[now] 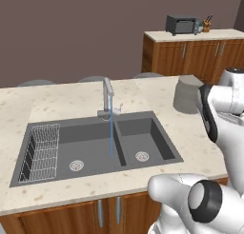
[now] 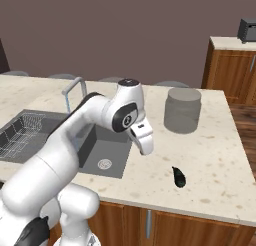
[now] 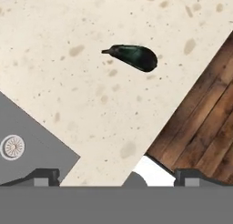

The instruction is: Turn on the sink faucet. Then move the eggplant from the counter to the sink. Turn off the sink. Move the vegetable from the sink to the pot next to the stove. Finally move the pot to the front right burner.

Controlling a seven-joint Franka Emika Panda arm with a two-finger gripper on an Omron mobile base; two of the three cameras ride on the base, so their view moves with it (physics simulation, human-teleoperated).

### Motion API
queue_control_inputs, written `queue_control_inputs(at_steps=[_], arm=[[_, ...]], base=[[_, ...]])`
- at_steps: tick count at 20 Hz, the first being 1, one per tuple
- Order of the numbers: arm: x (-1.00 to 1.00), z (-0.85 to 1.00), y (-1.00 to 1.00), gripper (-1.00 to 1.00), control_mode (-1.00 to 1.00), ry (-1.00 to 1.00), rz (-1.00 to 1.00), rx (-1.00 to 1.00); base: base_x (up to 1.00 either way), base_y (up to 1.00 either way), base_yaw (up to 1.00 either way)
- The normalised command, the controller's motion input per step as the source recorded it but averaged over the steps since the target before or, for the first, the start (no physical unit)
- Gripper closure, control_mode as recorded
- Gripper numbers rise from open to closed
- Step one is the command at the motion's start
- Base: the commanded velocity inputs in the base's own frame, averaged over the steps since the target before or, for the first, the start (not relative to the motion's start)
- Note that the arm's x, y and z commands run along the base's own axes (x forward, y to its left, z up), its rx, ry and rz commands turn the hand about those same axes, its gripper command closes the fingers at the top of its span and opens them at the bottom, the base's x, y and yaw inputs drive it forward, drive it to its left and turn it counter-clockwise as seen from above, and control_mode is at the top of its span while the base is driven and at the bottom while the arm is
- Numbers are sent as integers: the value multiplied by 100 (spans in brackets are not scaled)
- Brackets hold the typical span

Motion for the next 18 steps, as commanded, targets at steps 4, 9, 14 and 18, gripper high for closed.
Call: queue_control_inputs(at_steps=[4, 9, 14, 18], arm=[[-20, 0, -56, -100, -100, 22, 0, -3], [-1, -6, -46, -100, -100, 22, 0, -3], [0, -17, -43, -100, -100, 18, 3, -2], [2, -28, -31, -100, -100, 8, 10, 0]], base=[[0, 0, 0], [0, 0, 0], [0, 0, 0], [0, 0, 0]])
